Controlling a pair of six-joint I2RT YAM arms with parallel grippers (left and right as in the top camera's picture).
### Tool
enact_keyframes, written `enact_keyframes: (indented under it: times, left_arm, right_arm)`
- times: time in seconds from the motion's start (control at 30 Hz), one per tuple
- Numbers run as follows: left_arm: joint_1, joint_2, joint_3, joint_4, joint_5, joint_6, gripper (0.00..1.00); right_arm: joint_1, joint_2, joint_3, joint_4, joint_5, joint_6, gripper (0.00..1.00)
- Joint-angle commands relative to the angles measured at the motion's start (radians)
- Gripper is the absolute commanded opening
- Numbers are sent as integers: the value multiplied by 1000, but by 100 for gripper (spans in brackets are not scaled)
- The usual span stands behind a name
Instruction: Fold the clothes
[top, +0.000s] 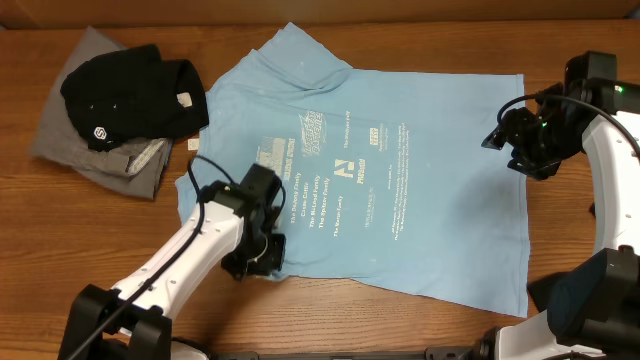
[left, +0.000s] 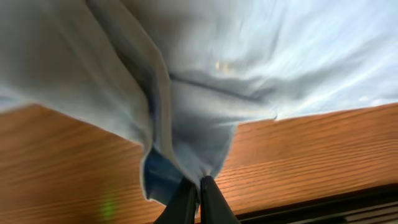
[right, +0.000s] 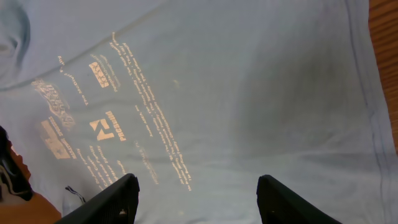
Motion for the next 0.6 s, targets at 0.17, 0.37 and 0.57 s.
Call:
enact_keyframes:
  times: [0.17,0.37,0.57]
  left_arm:
    - [-6,3,98,5,-104,32,4]
    - [-6,3,105,108,-108,35,4]
    - [-6,3,105,227,-115,35,4]
  right_arm:
    - [0,-24,6,0,2,-8,64]
    - [0,-24,6,1,3,-7,64]
    - [0,-24,6,1,3,-7,64]
